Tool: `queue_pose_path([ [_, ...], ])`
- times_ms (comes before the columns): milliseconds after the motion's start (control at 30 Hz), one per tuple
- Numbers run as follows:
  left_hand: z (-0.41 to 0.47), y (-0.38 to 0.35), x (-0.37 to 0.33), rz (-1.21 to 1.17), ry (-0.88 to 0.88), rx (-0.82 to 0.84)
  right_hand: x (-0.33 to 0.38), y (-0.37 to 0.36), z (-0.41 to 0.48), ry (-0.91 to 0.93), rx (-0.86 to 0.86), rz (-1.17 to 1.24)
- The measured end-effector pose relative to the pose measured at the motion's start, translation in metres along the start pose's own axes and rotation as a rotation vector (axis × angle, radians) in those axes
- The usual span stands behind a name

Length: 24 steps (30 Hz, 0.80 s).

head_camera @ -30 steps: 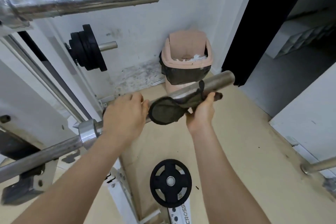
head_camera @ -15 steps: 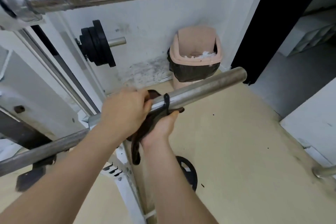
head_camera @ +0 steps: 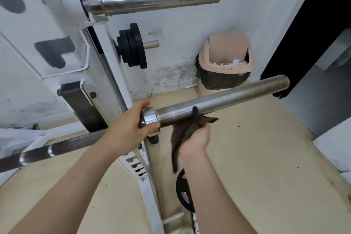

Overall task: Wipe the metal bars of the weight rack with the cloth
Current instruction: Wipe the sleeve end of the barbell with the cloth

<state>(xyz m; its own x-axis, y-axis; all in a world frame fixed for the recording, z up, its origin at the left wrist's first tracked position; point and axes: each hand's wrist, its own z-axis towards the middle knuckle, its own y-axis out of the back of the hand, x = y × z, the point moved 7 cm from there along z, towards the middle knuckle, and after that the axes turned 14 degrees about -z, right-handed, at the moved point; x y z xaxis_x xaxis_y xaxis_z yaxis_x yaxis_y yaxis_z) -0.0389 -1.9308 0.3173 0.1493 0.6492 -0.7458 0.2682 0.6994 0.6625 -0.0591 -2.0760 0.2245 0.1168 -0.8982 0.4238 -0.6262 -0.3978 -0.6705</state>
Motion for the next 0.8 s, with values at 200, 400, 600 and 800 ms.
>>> queue_pose_path([
  [200,0.012,-0.002,0.004,0.133,0.008,0.012,-0.035,-0.037,-0.030,0.047,-0.063,-0.231],
  [400,0.009,0.004,-0.002,0.038,-0.079,-0.010,-0.020,-0.015,-0.075,0.063,0.047,-0.472],
  [600,0.003,0.006,0.008,-0.054,-0.018,-0.008,0.033,-0.043,-0.098,0.703,-0.078,-1.087],
  [800,0.001,0.005,0.001,0.082,-0.041,-0.043,0.020,-0.067,-0.052,1.501,0.084,-1.955],
])
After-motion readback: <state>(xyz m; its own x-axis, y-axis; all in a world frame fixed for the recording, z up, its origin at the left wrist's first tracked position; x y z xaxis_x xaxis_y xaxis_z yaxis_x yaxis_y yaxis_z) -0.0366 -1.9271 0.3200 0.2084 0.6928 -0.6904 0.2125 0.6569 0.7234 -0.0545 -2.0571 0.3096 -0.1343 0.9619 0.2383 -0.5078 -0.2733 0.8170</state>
